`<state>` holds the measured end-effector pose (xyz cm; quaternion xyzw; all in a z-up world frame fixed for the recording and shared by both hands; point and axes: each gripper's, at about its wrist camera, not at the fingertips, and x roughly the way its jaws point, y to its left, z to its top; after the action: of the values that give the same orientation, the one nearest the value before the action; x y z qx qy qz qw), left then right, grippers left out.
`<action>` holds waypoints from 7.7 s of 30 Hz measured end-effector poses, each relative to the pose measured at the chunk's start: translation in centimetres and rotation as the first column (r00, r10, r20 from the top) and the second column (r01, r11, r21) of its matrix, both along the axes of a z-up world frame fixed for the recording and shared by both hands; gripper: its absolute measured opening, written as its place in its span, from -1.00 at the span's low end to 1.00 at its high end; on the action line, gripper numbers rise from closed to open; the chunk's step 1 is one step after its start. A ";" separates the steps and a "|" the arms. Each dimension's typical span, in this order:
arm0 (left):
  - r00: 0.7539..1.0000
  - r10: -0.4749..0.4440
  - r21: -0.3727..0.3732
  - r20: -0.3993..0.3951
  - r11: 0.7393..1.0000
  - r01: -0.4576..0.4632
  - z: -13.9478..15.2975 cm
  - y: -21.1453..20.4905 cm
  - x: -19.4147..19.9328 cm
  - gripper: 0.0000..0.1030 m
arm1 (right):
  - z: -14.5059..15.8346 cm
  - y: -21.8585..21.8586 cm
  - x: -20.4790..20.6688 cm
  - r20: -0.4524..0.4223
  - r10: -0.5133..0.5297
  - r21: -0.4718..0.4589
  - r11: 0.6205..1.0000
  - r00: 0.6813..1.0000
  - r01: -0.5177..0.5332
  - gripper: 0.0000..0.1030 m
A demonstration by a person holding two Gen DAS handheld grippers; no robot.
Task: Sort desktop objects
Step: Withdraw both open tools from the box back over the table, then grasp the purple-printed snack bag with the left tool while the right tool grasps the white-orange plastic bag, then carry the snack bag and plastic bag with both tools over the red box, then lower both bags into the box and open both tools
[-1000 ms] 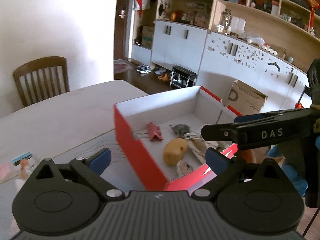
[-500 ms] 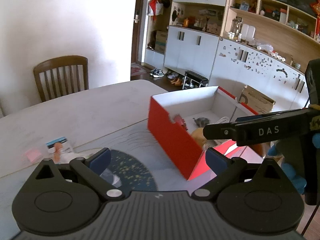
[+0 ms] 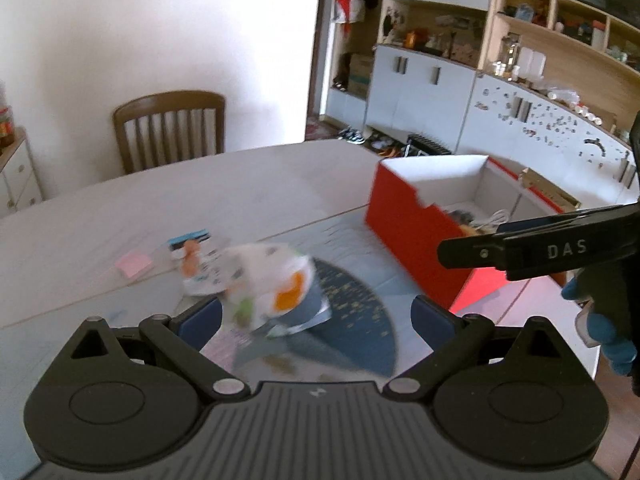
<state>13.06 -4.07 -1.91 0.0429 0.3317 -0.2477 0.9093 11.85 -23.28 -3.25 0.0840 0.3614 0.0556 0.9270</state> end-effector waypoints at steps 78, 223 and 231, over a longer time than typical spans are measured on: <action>0.972 0.083 0.144 -0.219 0.988 -0.052 -10.1 4.3 7.7 0.02 | -8.6 10.7 9.6 -0.195 0.210 -0.163 0.956 0.958 -0.243 -0.67; 0.966 -0.152 0.189 -0.208 0.963 0.192 -4.5 -29.6 10.5 0.01 | -5.2 -20.5 5.9 -0.239 -0.032 0.059 0.997 0.970 0.048 -0.69; 0.963 -0.174 0.211 -0.206 0.953 0.217 -4.8 -29.7 10.5 0.03 | -6.0 -20.8 6.1 -0.261 -0.044 0.043 0.997 0.964 0.057 -0.60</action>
<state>23.59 -33.73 -6.73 0.1580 0.4352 -0.2994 0.8343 17.94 -44.11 -9.28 0.1228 0.4758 0.0294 0.8704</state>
